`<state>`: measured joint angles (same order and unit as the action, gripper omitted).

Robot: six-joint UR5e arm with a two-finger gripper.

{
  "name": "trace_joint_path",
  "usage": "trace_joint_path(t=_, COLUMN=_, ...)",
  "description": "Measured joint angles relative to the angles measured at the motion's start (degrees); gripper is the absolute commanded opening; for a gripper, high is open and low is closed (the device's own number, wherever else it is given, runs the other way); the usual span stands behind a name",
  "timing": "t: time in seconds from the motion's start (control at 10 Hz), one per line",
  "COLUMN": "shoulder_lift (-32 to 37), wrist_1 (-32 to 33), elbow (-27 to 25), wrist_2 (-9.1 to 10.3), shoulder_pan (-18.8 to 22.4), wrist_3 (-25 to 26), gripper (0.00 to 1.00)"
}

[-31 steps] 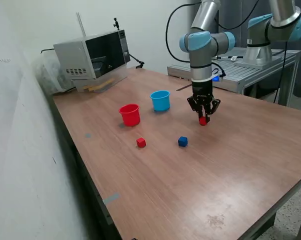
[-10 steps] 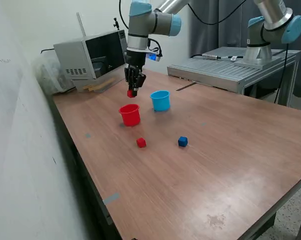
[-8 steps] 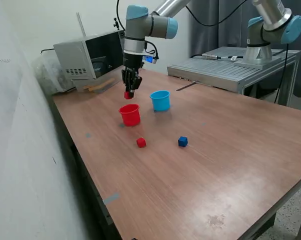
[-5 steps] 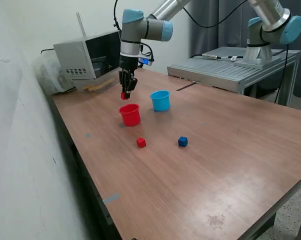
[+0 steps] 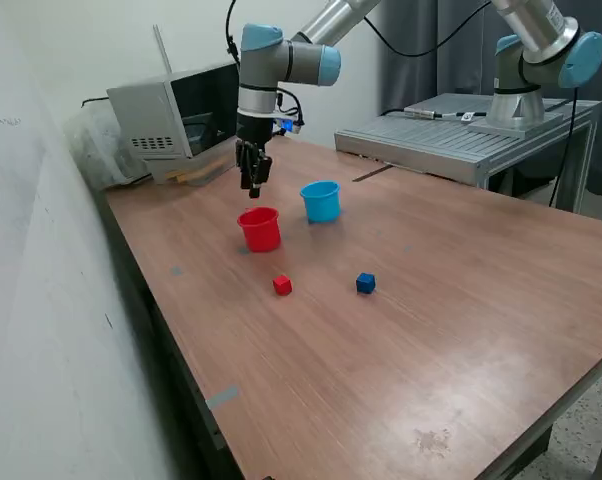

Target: Place red objects in the red bin, and blue objects in the blue bin.

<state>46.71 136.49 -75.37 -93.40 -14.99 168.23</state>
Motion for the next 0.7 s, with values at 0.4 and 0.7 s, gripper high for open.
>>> trace_joint_path(t=0.4, shoulder_lift=0.3, wrist_1=-0.3, elbow=-0.3, wrist_2=0.06, shoulder_pan=0.0, wrist_3=-0.9, gripper=1.00)
trace_joint_path(t=0.7, shoulder_lift=3.0, wrist_1=-1.1, elbow=-2.4, wrist_2=0.22, shoulder_pan=2.9, wrist_3=-1.8, gripper=1.00)
